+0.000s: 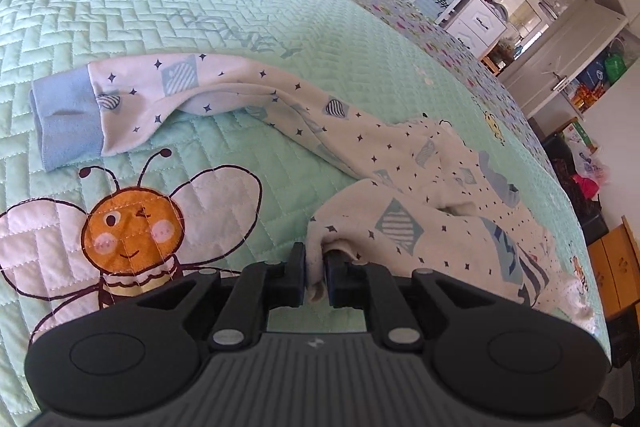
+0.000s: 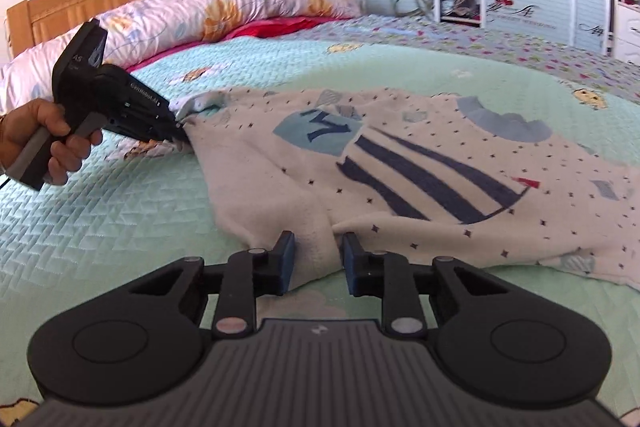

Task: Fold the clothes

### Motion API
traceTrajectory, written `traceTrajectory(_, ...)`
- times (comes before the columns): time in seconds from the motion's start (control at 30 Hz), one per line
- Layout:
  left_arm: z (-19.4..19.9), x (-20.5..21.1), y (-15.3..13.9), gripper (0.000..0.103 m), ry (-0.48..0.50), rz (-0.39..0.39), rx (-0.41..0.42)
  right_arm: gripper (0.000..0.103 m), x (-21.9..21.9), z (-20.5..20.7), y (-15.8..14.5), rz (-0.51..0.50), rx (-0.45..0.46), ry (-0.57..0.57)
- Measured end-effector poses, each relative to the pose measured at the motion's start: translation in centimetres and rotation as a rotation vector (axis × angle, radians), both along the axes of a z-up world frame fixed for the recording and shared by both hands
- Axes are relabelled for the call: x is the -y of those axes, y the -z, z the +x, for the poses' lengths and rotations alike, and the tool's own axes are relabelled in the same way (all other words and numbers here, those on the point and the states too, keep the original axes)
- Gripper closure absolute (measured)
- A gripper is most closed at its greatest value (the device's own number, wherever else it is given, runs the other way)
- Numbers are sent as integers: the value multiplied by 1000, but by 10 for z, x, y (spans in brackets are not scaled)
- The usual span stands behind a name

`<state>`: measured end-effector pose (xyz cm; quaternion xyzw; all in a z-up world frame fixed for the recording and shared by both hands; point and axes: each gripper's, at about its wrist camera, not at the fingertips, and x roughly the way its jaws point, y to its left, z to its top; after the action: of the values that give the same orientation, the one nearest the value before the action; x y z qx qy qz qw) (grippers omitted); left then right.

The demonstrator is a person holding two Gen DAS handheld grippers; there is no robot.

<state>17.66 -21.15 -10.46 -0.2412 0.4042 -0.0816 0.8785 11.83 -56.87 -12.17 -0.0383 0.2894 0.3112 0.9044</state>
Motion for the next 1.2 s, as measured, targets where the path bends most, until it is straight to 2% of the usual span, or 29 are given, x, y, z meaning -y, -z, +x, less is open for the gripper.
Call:
traceTrajectory(0.03, 0, 1, 0, 93, 5, 10, 4, 80, -2, 2, 1, -7, -4, -5)
traceTrajectory(0.07, -1, 3, -1, 93, 9, 19, 6, 89, -3, 2, 1, -14, -7, -7)
traceTrajectory(0.17, 0, 6, -4, 93, 16, 37, 3, 100, -1, -4, -4, -3, -7, 24)
traceTrajectory(0.3, -5, 11, -14, 91, 37, 59, 9, 102, 7, -28, -19, 110, -56, 104)
traceTrajectory(0.33, -8, 12, -19, 91, 51, 67, 17, 102, 10, -35, -24, 153, -74, 127)
traceTrajectory(0.43, -21, 20, -40, 91, 118, 74, 53, 102, 37, -67, -51, 399, -126, 199)
traceTrajectory(0.53, -42, 32, -69, 90, 225, 11, 88, 102, 72, -101, -90, 620, -127, 269)
traceTrajectory(0.6, -61, 38, -84, 86, 284, -36, 98, 102, 92, -119, -117, 670, -100, 318)
traceTrajectory(0.67, -82, 50, -88, 79, 336, -28, 92, 102, 113, -136, -134, 701, -82, 376)
traceTrajectory(0.7, -91, 56, -87, 78, 357, -10, 86, 102, 119, -145, -138, 673, -65, 412)
traceTrajectory(0.73, -100, 62, -86, 75, 378, 10, 81, 102, 122, -151, -138, 600, -53, 453)
traceTrajectory(0.83, -108, 72, -62, 73, 362, 114, 40, 102, 113, -154, -118, 340, -52, 494)
traceTrajectory(0.9, -112, 75, -46, 73, 344, 159, 15, 102, 103, -151, -94, 226, -71, 511)
traceTrajectory(0.97, -116, 76, -34, 73, 333, 189, 8, 102, 105, -149, -76, 245, -95, 548)
traceTrajectory(1.03, -130, 84, -34, 73, 388, 266, 85, 102, 109, -150, -64, 274, -105, 582)
traceTrajectory(1.07, -136, 89, -35, 69, 417, 306, 124, 102, 110, -149, -61, 297, -111, 588)
traceTrajectory(1.17, -164, 120, -33, 53, 580, 510, 259, 102, 113, -149, -57, 336, -121, 600)
traceTrajectory(1.2, -173, 131, -28, 51, 626, 596, 303, 102, 114, -149, -58, 347, -121, 602)
